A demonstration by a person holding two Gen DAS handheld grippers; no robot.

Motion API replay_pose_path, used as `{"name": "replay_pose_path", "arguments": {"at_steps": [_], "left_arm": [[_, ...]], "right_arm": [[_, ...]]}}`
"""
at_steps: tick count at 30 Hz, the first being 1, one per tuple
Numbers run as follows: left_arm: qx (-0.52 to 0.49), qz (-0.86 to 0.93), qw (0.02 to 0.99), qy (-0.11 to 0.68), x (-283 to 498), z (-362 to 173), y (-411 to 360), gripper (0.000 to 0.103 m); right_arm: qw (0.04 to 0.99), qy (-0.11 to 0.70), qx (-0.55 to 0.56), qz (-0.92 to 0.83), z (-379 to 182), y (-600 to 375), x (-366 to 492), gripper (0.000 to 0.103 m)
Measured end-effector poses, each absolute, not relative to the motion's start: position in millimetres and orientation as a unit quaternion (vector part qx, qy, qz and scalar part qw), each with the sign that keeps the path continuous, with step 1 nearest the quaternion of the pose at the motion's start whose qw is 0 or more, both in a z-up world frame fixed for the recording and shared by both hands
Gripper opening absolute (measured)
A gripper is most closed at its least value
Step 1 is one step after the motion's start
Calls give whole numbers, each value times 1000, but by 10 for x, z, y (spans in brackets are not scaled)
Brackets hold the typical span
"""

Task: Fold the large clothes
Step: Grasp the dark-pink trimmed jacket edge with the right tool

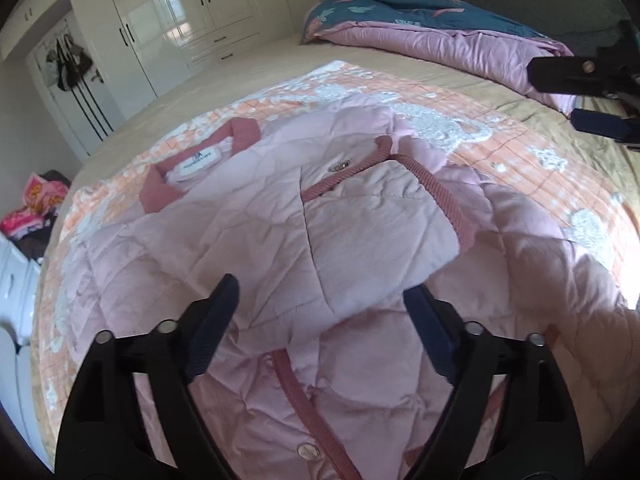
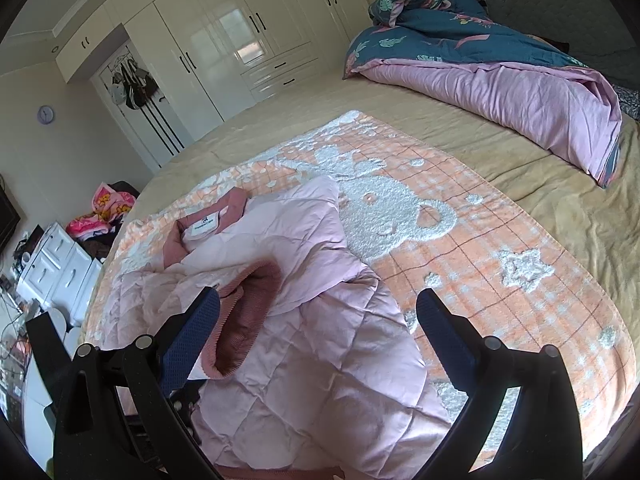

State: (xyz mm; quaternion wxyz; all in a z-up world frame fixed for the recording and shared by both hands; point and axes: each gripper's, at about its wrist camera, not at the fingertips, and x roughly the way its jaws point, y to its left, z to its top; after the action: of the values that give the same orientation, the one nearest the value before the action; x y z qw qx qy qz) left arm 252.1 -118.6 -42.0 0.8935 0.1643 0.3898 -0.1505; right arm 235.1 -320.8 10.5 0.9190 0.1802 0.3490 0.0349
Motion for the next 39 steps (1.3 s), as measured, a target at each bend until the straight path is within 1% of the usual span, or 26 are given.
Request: {"name": "replay_pose_path", "arguments": {"at_steps": [1,2,6,10,18,24,30,34,35,36,37,39], "left_arm": [[152,-159,893,393,2507,-402,-1128,86],[141,-163,893,394,2496,-379,-1073,87],[104,-154,899,397,2503,-280,-774,89],[53,-121,909,394,2606,-157,-336,93],[-3,-49,926,375,2813,-45,447,94],[-76,-9,926,369,3030,-74,1074,94],[-124,16,923,365,3113,-152,1518,93],[-141,27,921,362,3137,-161,1692,94],[-143,31,921,362,3140,-165,1727,94],[-149,31,920,362,3142,-170,1758,94],[-154,31,919,362,3138,-179,1774,93],[-160,31,918,362,3148,-202,1792,93]], "right_arm": [[918,351,179,37,98,-3195,2355,98],[917,353,180,39,92,-3179,2360,98],[914,363,175,48,40,-3078,2397,98],[908,377,169,71,-35,-2879,2454,98],[883,424,162,118,-324,-2379,2638,98],[869,448,163,131,-582,-2094,2784,98],[855,467,188,121,-816,-2051,2932,98],[856,461,202,119,-911,-2060,2948,98],[857,458,203,116,-922,-2066,2944,95],[859,458,199,111,-928,-2061,2944,86],[860,458,196,115,-926,-2043,2946,79],[861,451,196,128,-888,-2009,2938,53]]}}
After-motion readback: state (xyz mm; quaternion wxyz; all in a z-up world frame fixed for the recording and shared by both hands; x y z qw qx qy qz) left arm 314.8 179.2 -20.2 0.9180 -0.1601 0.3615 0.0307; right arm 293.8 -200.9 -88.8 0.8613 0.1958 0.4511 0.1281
